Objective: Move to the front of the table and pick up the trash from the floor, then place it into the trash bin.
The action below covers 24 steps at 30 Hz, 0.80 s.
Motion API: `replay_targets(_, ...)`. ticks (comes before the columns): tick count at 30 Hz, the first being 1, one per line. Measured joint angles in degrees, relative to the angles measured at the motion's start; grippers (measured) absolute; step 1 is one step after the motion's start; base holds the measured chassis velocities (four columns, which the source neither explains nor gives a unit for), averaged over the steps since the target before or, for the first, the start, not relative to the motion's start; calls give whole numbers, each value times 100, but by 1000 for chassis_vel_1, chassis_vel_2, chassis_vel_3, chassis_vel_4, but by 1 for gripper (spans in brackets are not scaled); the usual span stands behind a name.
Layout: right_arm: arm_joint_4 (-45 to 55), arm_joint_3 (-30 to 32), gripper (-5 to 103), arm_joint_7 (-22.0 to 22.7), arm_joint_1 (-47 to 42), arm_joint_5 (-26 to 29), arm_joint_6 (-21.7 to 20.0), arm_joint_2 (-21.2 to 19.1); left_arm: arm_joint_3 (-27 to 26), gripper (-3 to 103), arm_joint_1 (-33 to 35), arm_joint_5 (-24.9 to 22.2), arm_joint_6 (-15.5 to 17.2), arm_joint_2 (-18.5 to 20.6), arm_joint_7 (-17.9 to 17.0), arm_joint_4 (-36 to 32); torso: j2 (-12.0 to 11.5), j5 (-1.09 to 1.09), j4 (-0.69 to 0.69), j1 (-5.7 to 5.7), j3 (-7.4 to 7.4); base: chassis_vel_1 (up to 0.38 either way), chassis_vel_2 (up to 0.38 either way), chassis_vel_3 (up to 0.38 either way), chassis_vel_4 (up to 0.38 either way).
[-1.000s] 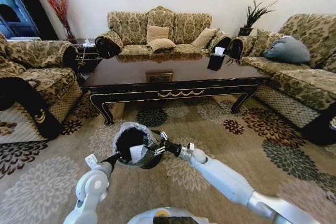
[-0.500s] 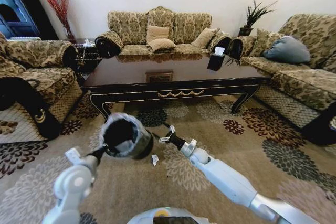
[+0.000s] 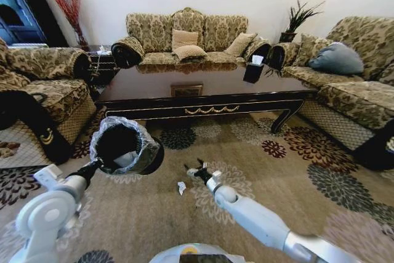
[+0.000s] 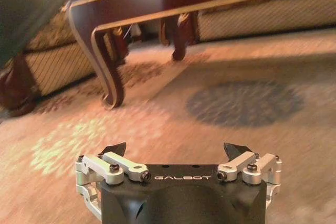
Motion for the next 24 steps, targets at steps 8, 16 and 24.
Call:
replay_targets(8, -1017, -318, 100, -210, 112, -422, 160, 696, 115, 2, 131, 103, -1, -61, 7, -64, 0, -1, 0, 0, 0, 0, 0, 0, 0)
replay_targets(16, -2010, -127, 100, -326, 77, -841, 344, 1117, 157, 2, 244, 180, -1, -86, 17, -129, 0, 0, 0, 0, 0, 0, 0, 0, 0)
replay_targets(24, -2658, 144, 100, -441, -11, -1215, 546, 1338, 236, 2, 256, 277, -6, -131, 35, -142, 0, 0, -1, 0, 0, 0, 0, 0, 0)
